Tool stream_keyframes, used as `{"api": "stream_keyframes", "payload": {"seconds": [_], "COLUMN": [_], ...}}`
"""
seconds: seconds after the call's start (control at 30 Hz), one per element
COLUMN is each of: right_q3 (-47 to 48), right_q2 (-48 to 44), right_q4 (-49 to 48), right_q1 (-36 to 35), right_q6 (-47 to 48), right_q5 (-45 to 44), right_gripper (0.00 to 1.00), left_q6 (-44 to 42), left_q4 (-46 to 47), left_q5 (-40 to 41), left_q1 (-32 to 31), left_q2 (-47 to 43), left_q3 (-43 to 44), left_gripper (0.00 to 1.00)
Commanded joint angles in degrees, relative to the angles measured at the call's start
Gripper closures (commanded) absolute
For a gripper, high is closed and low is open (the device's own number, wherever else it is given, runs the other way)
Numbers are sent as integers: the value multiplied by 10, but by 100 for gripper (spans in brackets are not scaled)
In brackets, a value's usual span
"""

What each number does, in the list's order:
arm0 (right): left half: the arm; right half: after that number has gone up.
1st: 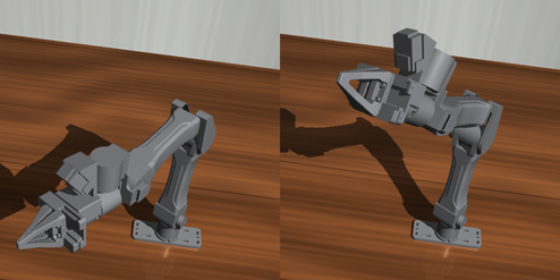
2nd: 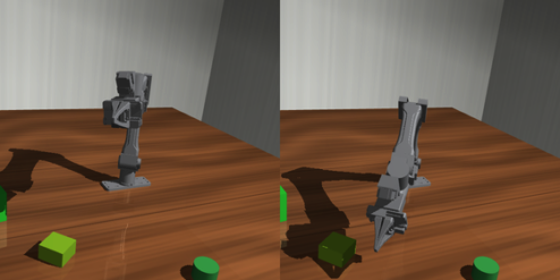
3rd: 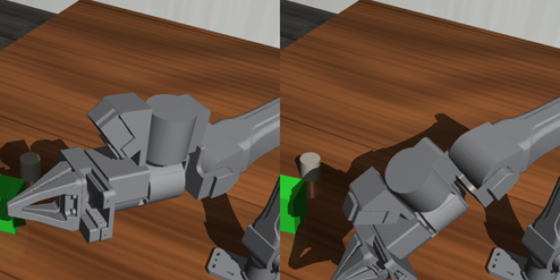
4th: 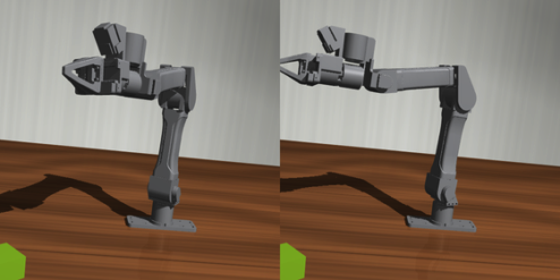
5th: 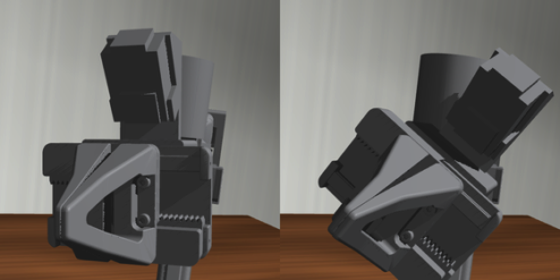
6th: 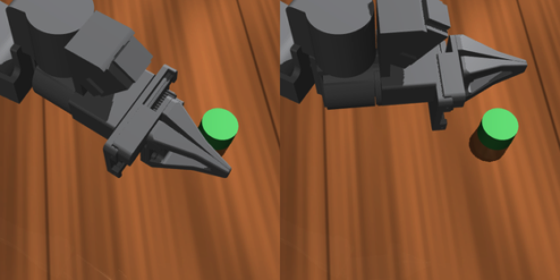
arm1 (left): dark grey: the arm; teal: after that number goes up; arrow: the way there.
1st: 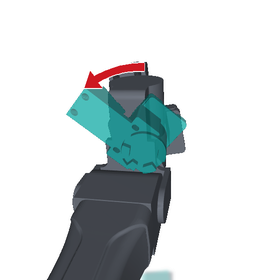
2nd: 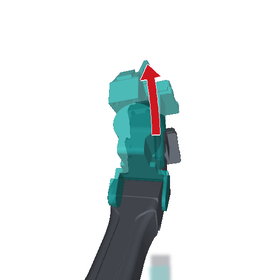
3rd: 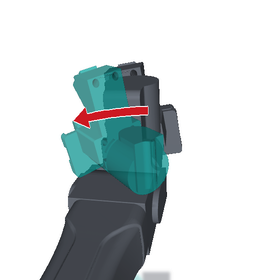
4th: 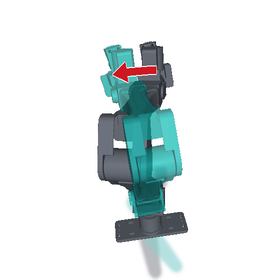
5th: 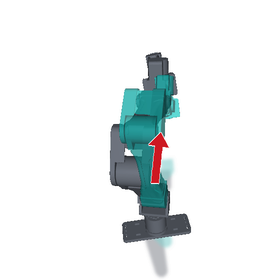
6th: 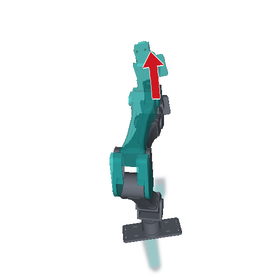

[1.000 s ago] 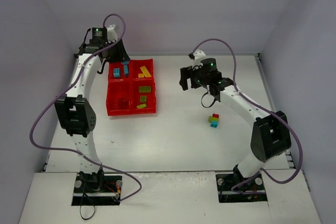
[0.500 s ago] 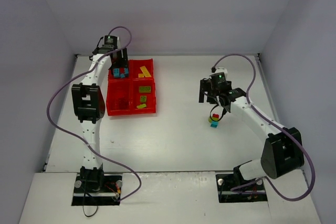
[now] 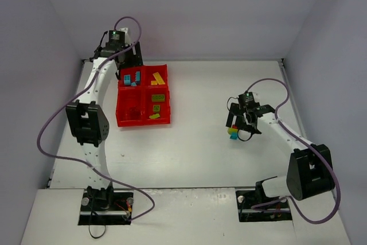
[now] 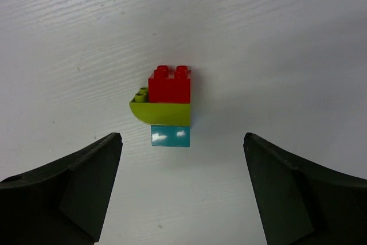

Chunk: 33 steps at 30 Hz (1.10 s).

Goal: Sort the legos into containers by color

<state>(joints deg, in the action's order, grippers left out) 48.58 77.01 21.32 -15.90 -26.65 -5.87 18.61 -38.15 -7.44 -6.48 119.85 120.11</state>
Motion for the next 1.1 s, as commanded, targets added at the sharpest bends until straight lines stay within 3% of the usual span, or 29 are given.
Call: {"api": "stream_keyframes", "payload": {"seconds": [0.0,0.17,0.3,0.5,0.57,0.67,0.77,0.8,0.93,1.07], "right_q3": [7,20,28,31,30,28,30,34,61,116], "right_q2": [21,66,85,115,123,130,136,140,147,143], "right_q4": [0,-7,-18,-36,-39,-52,-65,-66,-87,-154], "right_q1": [7,7,7,5,4,3,1,-1,-39,-91], "right_q6": [-16,-18,-22,-30,-32,-30,-27,-24,14,109], "right_q5": [21,37,45,46,48,49,46,45,38,55], "right_gripper": [17,25,24,25,29,39,57,68,95,100], "left_q6": [19,14,19,26,26,27,28,29,27,22], "left_q4": [-10,-11,-12,-10,-12,-11,-12,-11,-11,-11], "left_q5": [-21,-43,-52,-64,-67,-70,-73,-75,-90,-128], "left_q1": [-47,-100,-128,-131,-131,-132,-132,-131,-132,-131], "left_q2": [-91,-139,-159,-162,-162,-162,-162,-161,-163,-164], "left_q3": [-23,-94,-131,-151,-150,-149,-148,-147,-143,-133], "left_gripper": [27,27,27,27,27,27,27,27,27,27]}}
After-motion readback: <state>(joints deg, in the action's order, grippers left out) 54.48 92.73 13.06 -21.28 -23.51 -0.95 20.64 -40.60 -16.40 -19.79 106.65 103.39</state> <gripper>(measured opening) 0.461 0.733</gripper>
